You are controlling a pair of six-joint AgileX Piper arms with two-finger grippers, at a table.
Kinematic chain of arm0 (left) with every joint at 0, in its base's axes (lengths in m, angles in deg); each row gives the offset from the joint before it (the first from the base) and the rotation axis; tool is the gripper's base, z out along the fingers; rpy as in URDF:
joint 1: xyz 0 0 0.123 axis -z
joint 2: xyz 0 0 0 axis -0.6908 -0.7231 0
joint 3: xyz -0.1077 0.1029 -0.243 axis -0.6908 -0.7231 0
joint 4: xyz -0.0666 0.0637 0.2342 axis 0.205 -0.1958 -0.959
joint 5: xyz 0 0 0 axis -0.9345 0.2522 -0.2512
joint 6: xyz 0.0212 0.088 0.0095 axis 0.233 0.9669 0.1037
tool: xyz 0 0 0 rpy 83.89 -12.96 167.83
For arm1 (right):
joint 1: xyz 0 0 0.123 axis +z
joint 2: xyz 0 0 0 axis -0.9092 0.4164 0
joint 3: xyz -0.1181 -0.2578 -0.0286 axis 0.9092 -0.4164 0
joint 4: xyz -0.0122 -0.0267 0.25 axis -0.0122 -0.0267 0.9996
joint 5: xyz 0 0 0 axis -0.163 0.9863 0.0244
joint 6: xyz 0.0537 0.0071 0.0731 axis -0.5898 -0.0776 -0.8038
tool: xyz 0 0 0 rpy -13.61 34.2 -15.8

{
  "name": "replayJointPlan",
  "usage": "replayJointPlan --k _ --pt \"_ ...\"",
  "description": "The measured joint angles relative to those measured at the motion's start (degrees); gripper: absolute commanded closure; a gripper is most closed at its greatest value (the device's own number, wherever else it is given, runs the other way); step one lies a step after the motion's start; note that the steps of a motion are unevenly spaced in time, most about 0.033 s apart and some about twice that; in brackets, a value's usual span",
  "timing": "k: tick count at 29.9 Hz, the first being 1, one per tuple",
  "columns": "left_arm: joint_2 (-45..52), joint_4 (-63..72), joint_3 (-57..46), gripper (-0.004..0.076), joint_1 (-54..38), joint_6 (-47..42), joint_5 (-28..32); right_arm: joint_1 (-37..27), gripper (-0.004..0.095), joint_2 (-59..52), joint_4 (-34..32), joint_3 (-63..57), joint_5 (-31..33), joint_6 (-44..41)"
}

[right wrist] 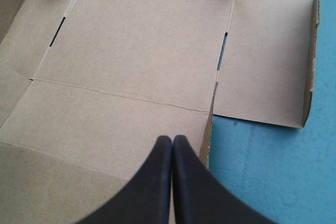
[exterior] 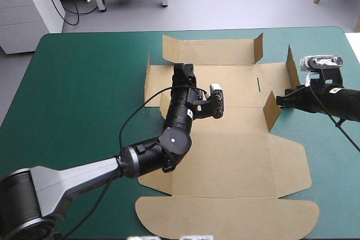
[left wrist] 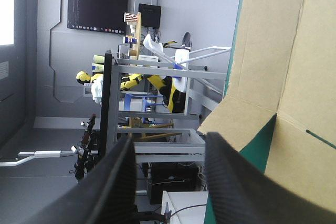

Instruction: Fold the box

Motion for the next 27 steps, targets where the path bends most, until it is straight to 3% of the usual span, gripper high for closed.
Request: replayJointPlan --k 6,10,24,27 --pt "0.0 0.0 0.0 0.0685 0.0 0.0 0.0 0.0 0.0926 0.0 -0.2 0.0 -0.1 0.0" --pt "0.0 0.0 0.0 0.0734 0.0 -0.8 0.0 0.0 0.0926 0.0 -0.9 0.0 -0.1 0.0" --pt "0.0 0.0 0.0 0.0734 -0.3 -6.7 0.7 0.0 0.0920 0.0 -1.5 0.0 -1.5 0.8" --pt "0.0 0.0 0.2 0.0734 -1.5 -8.1 1.9 0.0 0.0851 0.0 -1.8 0.0 -1.6 3.5"
